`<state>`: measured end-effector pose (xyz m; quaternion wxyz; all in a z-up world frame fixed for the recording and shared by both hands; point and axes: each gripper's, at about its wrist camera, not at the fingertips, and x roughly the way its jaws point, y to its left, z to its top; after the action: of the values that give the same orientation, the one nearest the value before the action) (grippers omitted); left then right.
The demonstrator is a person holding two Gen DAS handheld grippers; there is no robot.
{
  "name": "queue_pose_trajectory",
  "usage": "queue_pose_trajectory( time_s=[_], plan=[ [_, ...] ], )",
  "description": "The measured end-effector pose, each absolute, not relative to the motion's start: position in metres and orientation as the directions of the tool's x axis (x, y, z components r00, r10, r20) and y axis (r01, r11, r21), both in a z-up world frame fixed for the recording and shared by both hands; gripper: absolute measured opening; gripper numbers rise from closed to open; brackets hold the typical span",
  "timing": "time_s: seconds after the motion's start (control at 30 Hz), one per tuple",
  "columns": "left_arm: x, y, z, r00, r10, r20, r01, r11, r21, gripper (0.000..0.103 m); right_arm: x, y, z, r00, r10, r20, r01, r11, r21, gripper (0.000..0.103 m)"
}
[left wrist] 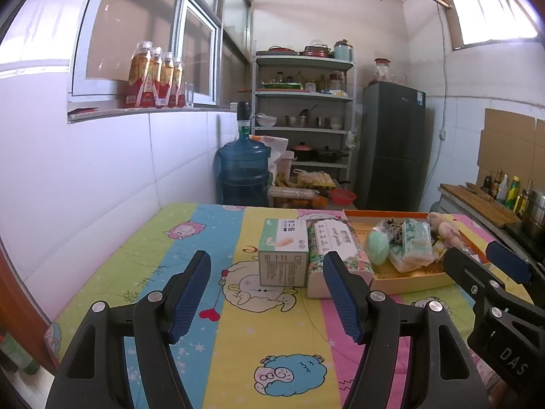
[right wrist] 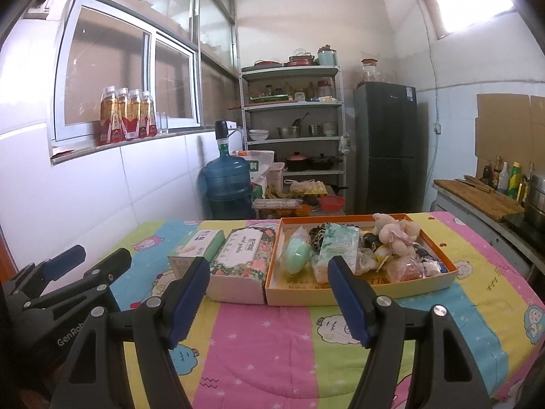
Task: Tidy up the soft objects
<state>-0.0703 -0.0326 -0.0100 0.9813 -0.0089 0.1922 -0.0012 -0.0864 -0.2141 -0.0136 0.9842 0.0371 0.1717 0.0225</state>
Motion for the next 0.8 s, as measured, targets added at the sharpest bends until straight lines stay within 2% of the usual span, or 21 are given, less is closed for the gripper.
queue_pose_trajectory(
  time_s=[0.8],
  plan=[
    [-0.0691, -0.0343, -0.0104, 0.923, -0.005, -0.384, 0.002, 1.000, -0.008, 0.070, -0.0864, -0.2124, -0.0131, 0.939, 0.059, -0.338, -0.033, 0.996, 0.083, 0.071]
  ],
)
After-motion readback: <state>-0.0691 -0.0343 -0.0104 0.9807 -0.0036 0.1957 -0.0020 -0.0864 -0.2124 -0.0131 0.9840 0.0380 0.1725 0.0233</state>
